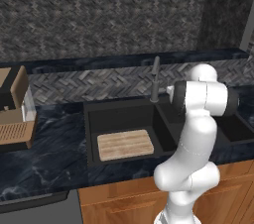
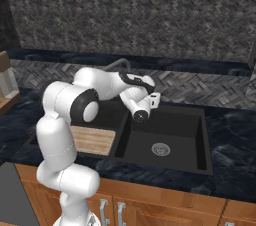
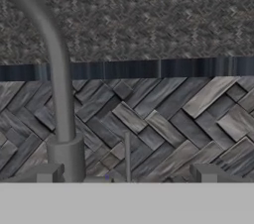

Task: Turn on the sink faucet with hot water and rinse the cutting board for ten seconds, then turn off the faucet. Push the cutting board to reach the water if necessary.

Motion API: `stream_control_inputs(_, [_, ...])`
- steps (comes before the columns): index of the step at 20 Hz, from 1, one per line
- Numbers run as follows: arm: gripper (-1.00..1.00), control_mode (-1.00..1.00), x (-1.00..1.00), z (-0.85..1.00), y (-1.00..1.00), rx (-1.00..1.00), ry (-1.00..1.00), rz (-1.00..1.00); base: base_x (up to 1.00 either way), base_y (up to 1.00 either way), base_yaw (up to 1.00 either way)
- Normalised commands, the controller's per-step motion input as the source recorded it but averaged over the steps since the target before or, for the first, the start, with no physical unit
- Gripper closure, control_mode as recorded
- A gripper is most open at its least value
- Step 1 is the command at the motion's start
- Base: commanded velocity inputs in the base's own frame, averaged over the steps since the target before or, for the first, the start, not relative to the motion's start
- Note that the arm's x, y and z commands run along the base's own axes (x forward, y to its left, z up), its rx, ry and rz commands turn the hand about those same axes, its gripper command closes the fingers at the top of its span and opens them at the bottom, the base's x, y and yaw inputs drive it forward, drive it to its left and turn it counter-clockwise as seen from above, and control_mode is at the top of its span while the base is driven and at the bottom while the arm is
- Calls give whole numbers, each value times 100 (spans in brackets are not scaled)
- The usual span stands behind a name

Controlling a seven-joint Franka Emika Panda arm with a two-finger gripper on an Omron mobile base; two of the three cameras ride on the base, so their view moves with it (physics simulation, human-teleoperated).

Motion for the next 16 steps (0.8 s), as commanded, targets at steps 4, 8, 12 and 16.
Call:
stream_control_inputs(4, [-100,-100,26,0,0,0,0,0,0,0,0])
stream_control_inputs(8, [-100,-100,27,-1,0,0,0,0,0,0,0])
stream_control_inputs(12, [-100,-100,22,-8,0,0,0,0,0,0,0])
stream_control_inputs(16, [-100,-100,20,-11,0,0,0,0,0,0,0])
